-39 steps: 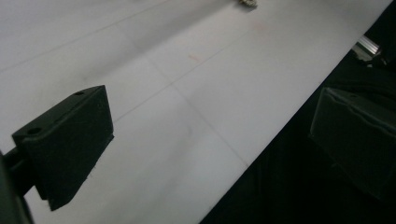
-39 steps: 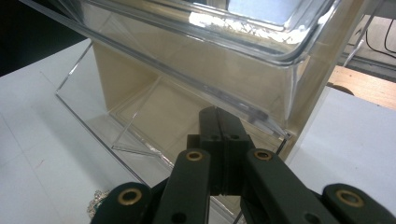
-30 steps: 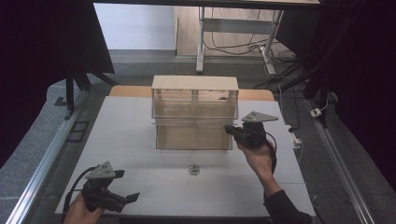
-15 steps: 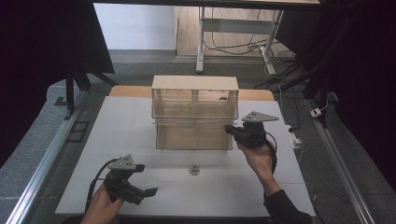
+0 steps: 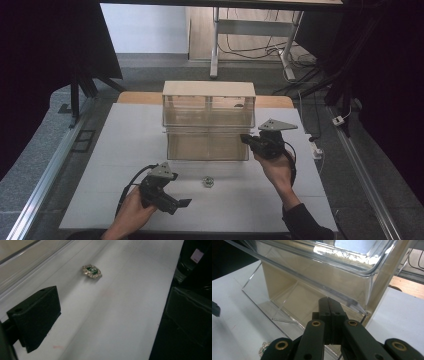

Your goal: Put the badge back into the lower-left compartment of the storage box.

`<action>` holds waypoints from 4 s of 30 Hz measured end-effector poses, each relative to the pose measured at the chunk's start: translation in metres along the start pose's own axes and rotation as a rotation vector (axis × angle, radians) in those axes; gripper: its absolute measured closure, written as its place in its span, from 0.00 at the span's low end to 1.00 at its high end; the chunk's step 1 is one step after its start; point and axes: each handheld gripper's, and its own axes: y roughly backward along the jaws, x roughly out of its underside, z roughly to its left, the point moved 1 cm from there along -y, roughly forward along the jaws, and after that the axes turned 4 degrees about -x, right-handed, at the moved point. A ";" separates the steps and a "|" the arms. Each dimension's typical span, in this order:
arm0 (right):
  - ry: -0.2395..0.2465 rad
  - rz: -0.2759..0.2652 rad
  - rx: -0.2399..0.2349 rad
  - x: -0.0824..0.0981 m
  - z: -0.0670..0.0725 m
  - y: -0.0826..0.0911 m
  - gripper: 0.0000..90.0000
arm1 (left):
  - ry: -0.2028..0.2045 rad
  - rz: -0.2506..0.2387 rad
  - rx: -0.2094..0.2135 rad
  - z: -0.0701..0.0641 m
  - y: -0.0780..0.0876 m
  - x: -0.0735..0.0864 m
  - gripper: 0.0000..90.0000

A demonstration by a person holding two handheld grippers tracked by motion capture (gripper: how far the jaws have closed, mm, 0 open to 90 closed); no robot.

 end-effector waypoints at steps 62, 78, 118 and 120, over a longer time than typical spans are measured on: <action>0.007 -0.001 -0.010 -0.001 0.001 -0.001 1.00 | -0.168 0.318 -0.062 -0.005 -0.094 -0.047 0.66; 0.010 0.001 -0.006 -0.001 0.001 -0.001 1.00 | -0.117 0.292 0.047 -0.005 -0.074 -0.056 0.98; 0.011 -0.005 -0.004 0.000 0.002 -0.002 1.00 | -0.053 0.087 -0.093 0.019 -0.006 -0.073 0.98; 0.012 -0.004 -0.004 0.000 0.002 -0.002 1.00 | -0.046 0.073 -0.106 0.022 -0.002 -0.073 0.98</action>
